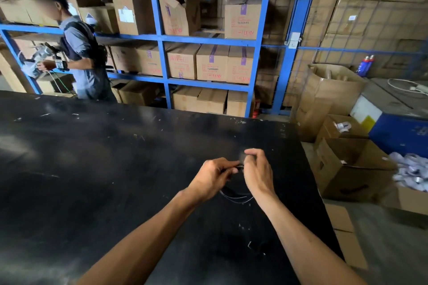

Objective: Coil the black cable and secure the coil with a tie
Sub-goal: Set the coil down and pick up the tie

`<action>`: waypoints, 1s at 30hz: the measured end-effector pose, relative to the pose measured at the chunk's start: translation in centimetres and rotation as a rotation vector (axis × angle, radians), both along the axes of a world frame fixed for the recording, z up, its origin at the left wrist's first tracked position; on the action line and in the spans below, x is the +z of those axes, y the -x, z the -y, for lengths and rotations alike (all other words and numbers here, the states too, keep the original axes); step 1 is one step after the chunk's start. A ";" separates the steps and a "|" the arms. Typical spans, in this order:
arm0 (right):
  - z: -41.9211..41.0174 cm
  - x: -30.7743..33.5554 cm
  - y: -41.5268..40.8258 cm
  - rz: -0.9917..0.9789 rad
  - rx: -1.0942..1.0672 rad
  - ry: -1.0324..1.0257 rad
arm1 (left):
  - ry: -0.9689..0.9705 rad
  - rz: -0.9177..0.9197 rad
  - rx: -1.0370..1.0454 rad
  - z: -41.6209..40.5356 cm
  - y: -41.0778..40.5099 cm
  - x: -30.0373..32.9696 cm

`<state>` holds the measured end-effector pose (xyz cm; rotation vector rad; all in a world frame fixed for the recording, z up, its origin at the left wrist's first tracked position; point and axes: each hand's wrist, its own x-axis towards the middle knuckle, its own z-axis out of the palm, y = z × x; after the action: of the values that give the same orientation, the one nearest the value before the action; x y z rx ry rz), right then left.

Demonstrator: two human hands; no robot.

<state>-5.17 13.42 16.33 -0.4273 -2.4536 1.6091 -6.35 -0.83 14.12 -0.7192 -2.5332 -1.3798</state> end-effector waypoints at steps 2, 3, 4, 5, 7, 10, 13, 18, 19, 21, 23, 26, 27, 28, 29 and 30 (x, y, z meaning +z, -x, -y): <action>-1.1 -0.7 0.0 0.028 0.031 -0.024 | 0.113 -0.109 0.035 -1.2 0.1 -0.8; -1.6 -1.4 0.0 0.040 0.055 -0.026 | 0.183 -0.149 0.060 -1.8 0.1 -1.3; -2.1 -2.0 0.0 0.050 0.076 -0.023 | 0.235 -0.175 0.080 -2.4 0.1 -1.9; -2.6 -2.6 0.1 0.054 0.094 -0.010 | 0.267 -0.184 0.094 -3.1 0.0 -2.6; -3.6 -4.2 -0.1 0.092 0.129 0.046 | 0.299 -0.179 0.118 -4.1 -0.4 -4.1; -5.9 -6.3 -0.6 0.202 0.204 0.123 | 0.341 -0.136 0.118 -4.9 -1.1 -6.4; -9.3 -8.8 -0.3 0.256 0.175 0.092 | 0.374 -0.066 0.159 -5.1 -0.9 -8.2; -13.0 -15.5 -2.7 0.423 0.320 -0.378 | 0.440 0.007 0.210 -4.0 -0.4 -11.2; -13.1 -17.2 -3.2 0.445 0.389 -0.477 | 0.450 0.027 0.214 -3.8 -0.3 -11.7; -12.8 -19.7 -3.9 0.471 0.505 -0.628 | 0.462 0.054 0.214 -3.6 -0.1 -12.9; -12.5 -21.7 -3.9 0.475 0.565 -0.709 | 0.472 0.078 0.212 -3.6 0.2 -13.9; -12.2 -23.5 -3.5 0.477 0.576 -0.728 | 0.488 0.115 0.190 -3.8 0.6 -15.2; -12.3 -24.1 -3.3 0.492 0.566 -0.728 | 0.501 0.133 0.185 -3.8 0.7 -15.4; -12.4 -24.6 -3.1 0.514 0.545 -0.726 | 0.512 0.152 0.182 -3.9 0.9 -15.6; -12.6 -25.0 -3.0 0.531 0.519 -0.720 | 0.520 0.164 0.177 -4.0 1.1 -15.8; -12.8 -25.3 -2.9 0.547 0.496 -0.705 | 0.520 0.174 0.169 -4.1 1.2 -16.0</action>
<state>-2.31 26.19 -8.93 -0.1516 -3.5197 0.6495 -7.54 3.26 -1.93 -0.4514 -3.0461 -0.7596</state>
